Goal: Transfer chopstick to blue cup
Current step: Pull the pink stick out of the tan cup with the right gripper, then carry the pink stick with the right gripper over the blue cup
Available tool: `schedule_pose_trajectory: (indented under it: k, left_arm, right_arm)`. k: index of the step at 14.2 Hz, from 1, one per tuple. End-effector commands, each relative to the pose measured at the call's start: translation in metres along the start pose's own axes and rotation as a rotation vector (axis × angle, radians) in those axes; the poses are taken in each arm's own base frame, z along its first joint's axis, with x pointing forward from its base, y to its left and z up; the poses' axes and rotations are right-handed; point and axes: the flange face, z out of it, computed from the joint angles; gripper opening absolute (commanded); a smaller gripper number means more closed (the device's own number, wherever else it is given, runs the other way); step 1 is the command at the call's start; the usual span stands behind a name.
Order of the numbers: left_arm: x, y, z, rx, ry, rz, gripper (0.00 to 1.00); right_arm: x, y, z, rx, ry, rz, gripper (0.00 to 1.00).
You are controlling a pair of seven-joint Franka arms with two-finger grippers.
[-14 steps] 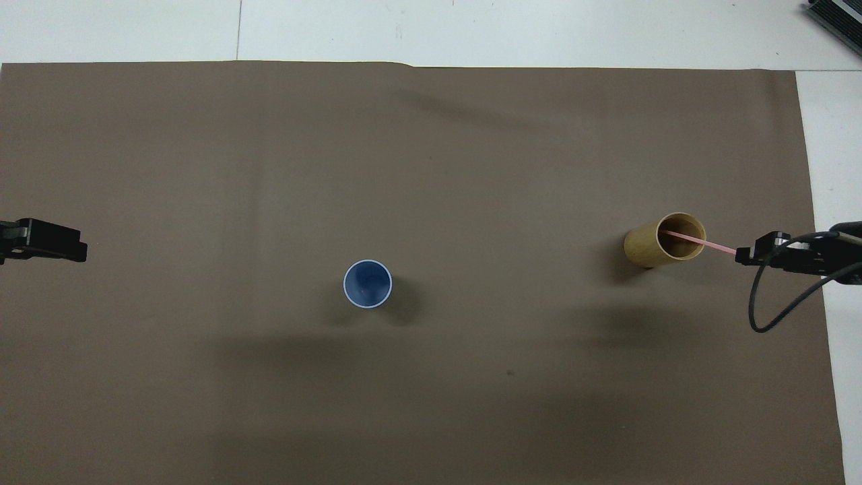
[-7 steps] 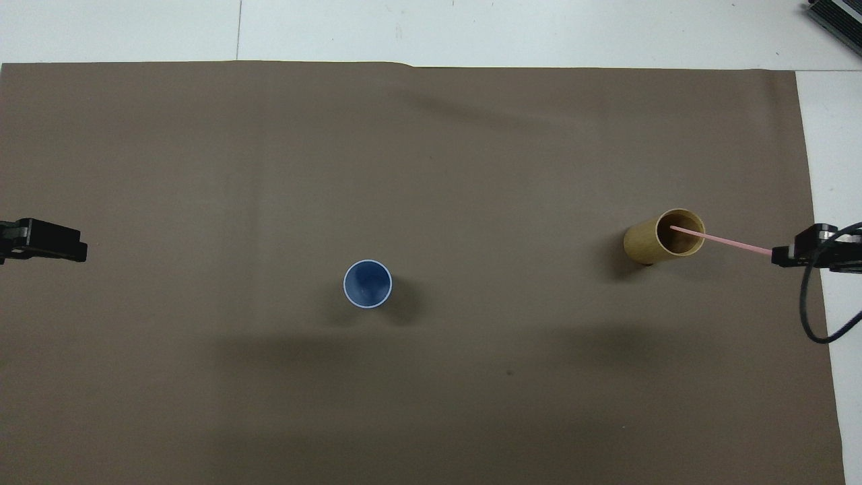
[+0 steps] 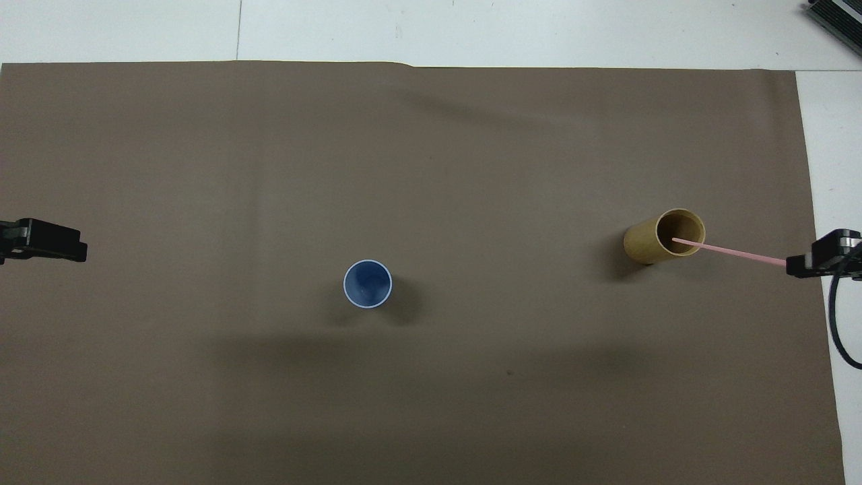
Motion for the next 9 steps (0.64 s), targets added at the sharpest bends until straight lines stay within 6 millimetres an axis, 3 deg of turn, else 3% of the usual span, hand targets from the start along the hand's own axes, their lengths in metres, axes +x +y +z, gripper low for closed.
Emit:
schedule_pose_trajectory:
  k: [1, 4, 6, 9]
  left_arm:
    - [-0.001, -0.001, -0.006, 0.012, -0.001, -0.001, 1.00]
    - [-0.001, -0.001, -0.006, 0.012, -0.001, -0.001, 1.00]
    - [-0.001, -0.001, -0.006, 0.012, -0.001, -0.001, 1.00]
    - [-0.001, -0.001, -0.006, 0.012, -0.001, -0.001, 1.00]
  right_arm:
    - [-0.007, -0.037, -0.012, -0.088, -0.014, 0.003, 0.00]
    - [-0.016, -0.075, -0.007, -0.115, -0.027, -0.004, 0.00]
    - [-0.027, -0.114, -0.006, -0.127, -0.032, 0.025, 0.00]
    - [-0.042, -0.191, 0.003, -0.117, -0.029, 0.084, 0.00]
